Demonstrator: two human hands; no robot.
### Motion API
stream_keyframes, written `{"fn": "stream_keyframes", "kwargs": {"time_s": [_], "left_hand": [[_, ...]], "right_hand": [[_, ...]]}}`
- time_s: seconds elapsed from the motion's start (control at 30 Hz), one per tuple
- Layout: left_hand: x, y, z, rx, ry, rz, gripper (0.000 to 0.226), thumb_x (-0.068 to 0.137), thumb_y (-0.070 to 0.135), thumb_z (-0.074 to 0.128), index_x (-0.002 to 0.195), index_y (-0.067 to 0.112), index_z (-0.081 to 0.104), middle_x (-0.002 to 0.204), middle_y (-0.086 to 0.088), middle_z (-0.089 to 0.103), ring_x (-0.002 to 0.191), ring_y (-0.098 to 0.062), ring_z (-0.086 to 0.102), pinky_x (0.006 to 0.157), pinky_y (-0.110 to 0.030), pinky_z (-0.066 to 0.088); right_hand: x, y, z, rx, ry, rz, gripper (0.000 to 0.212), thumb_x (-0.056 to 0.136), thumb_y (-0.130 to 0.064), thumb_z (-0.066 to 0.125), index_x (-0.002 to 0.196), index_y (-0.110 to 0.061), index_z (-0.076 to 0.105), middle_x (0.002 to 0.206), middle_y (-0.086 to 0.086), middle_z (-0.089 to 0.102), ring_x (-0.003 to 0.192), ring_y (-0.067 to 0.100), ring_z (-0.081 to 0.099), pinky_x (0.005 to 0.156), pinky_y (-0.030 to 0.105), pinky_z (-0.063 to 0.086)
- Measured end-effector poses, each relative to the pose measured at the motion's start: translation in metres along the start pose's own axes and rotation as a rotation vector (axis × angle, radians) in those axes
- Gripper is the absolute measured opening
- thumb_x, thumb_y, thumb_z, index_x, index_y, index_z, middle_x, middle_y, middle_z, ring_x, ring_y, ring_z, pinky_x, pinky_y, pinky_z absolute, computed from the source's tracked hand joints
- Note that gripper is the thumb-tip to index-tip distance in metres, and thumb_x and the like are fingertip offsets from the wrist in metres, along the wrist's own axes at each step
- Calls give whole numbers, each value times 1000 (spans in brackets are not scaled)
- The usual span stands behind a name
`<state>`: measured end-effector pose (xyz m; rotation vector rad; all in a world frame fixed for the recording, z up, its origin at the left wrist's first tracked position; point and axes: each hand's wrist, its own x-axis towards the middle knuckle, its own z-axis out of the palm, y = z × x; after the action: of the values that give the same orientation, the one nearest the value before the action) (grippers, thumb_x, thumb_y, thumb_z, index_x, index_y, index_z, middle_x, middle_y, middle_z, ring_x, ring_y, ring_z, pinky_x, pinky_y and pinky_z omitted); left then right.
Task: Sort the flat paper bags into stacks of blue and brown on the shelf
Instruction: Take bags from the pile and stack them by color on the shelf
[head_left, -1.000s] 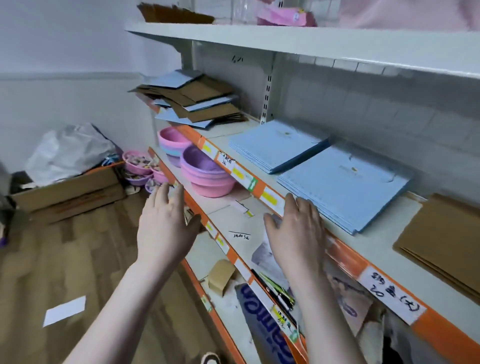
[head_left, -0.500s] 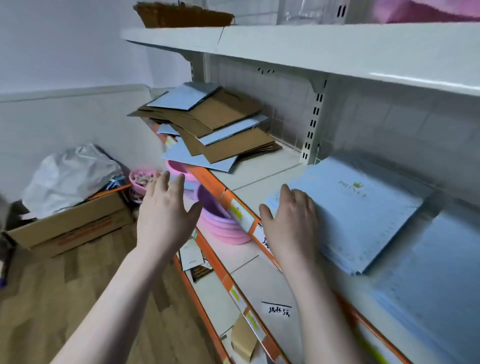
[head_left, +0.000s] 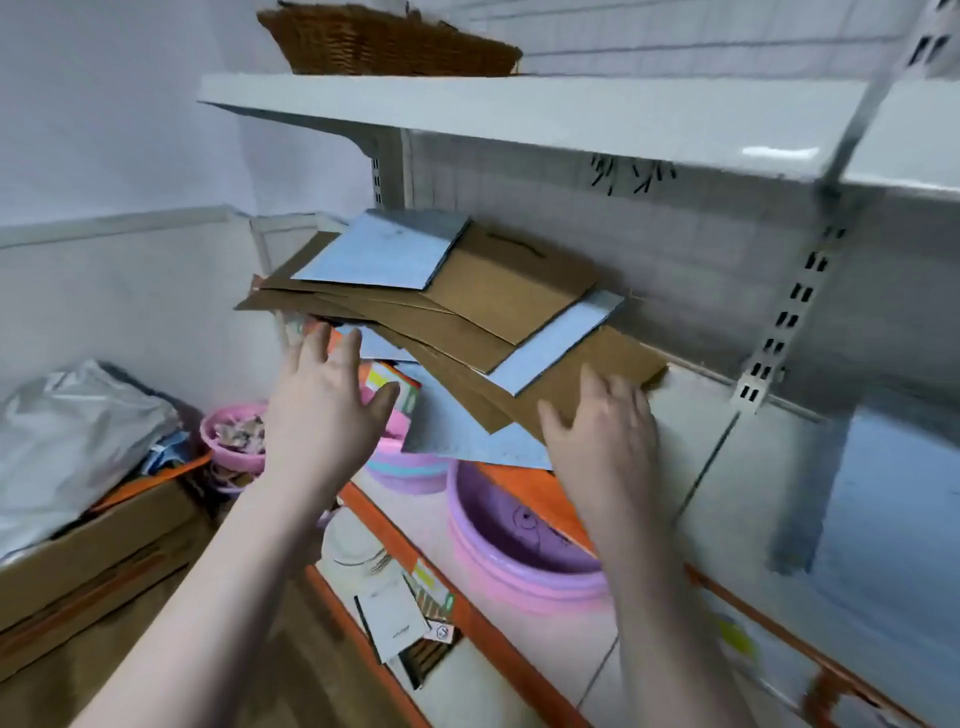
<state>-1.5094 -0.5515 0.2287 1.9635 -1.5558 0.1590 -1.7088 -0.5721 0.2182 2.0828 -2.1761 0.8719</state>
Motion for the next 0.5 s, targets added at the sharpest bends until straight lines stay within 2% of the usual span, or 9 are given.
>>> {"fn": "stream_keyframes", "kwargs": {"time_s": [0.2, 0.3, 0.43, 0.5], "left_hand": [[84, -68, 0, -53, -11, 56, 57, 85, 29, 65, 133, 3, 47, 143, -23, 36, 134, -37, 31, 107, -43, 27], [118, -90, 11, -62, -25, 83, 59, 84, 31, 66, 133, 2, 48, 141, -25, 39, 133, -38, 32, 109, -44, 25], [163, -106, 30, -79, -40, 98, 60, 86, 34, 64, 135, 4, 47, 144, -23, 37, 135, -37, 30, 110, -42, 22], [186, -112, 41, -87, -49, 109, 59, 87, 35, 62, 135, 4, 47, 143, -23, 37, 135, -38, 29, 110, -42, 22]], "right_hand": [[32, -80, 41, -42, 14, 22, 54, 93, -38, 50, 138, -9, 42, 129, 14, 52, 121, 30, 44, 99, 37, 35], [45, -103, 58, -68, 4, 25, 54, 93, -36, 51, 137, -6, 43, 128, 15, 52, 122, 30, 45, 100, 37, 36], [74, -126, 75, -79, 78, 35, 49, 91, -30, 57, 130, 0, 51, 115, 19, 58, 110, 35, 51, 94, 40, 40], [92, -134, 81, -111, 52, 32, 50, 94, -34, 51, 133, -4, 46, 121, 15, 54, 114, 31, 48, 96, 36, 36]]}}
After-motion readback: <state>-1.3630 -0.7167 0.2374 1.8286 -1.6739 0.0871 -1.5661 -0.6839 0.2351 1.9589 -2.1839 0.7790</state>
